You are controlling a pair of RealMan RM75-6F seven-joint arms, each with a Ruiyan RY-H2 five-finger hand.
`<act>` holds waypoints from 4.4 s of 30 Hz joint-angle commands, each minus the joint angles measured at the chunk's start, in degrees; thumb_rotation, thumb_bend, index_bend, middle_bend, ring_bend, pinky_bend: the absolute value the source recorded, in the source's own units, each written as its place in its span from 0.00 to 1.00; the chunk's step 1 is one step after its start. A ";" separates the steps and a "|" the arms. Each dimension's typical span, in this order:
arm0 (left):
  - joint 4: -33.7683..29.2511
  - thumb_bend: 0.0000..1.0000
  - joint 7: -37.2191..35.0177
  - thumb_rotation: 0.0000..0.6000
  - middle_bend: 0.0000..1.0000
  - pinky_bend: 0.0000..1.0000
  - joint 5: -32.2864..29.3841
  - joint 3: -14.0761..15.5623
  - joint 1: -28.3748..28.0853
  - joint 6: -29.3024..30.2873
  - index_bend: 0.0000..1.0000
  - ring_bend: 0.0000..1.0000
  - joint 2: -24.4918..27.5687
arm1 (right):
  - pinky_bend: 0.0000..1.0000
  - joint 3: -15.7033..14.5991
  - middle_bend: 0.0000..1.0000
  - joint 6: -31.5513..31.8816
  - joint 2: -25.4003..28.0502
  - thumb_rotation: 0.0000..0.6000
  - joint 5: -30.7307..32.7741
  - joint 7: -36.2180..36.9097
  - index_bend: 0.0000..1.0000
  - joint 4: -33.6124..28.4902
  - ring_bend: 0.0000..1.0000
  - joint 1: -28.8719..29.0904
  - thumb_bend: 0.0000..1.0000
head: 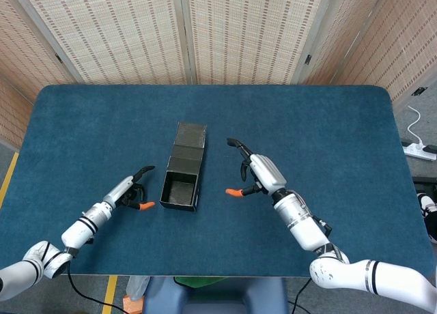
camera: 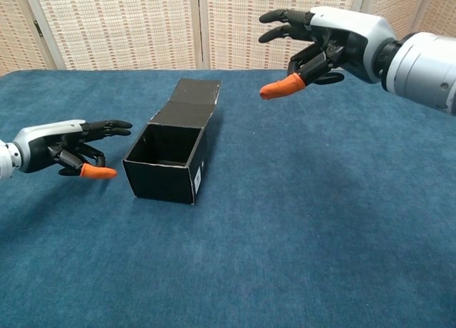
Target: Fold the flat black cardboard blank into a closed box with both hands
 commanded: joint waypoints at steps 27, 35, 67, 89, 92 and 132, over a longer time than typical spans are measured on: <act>4.97 0.22 -5.71 1.00 0.00 0.93 1.62 -0.17 -2.79 0.20 0.00 0.61 -5.99 | 1.00 -6.23 0.13 -2.34 -2.16 1.00 0.30 0.60 0.00 2.86 0.62 -0.39 0.00; 6.11 0.23 -6.96 1.00 0.01 0.92 0.90 -0.37 -2.98 -0.47 0.00 0.61 -7.23 | 1.00 -6.59 0.13 -2.31 -2.59 1.00 0.18 0.63 0.00 3.33 0.62 -0.54 0.00; -3.24 0.31 -4.98 1.00 0.56 0.95 0.69 -3.59 0.36 10.35 0.58 0.71 -1.59 | 1.00 2.37 0.25 -17.15 -5.65 1.00 23.87 4.84 0.00 16.11 0.67 8.08 0.00; -16.76 0.31 9.94 1.00 0.56 0.95 -1.08 -5.06 -3.19 5.18 0.58 0.71 3.23 | 1.00 14.89 0.34 -22.43 -13.32 1.00 44.52 6.87 0.09 26.72 0.70 25.84 0.00; -15.45 0.31 10.28 1.00 0.56 0.95 -2.64 -5.14 -3.17 3.23 0.59 0.71 2.80 | 1.00 15.50 0.37 -22.76 -10.90 1.00 43.09 7.52 0.10 22.82 0.71 24.51 0.00; -22.00 0.23 61.40 1.00 0.03 0.93 -27.14 -8.64 -3.05 -7.88 0.00 0.66 6.23 | 1.00 -3.80 0.41 -4.19 -13.91 1.00 34.43 -21.56 0.16 14.35 0.75 31.28 0.00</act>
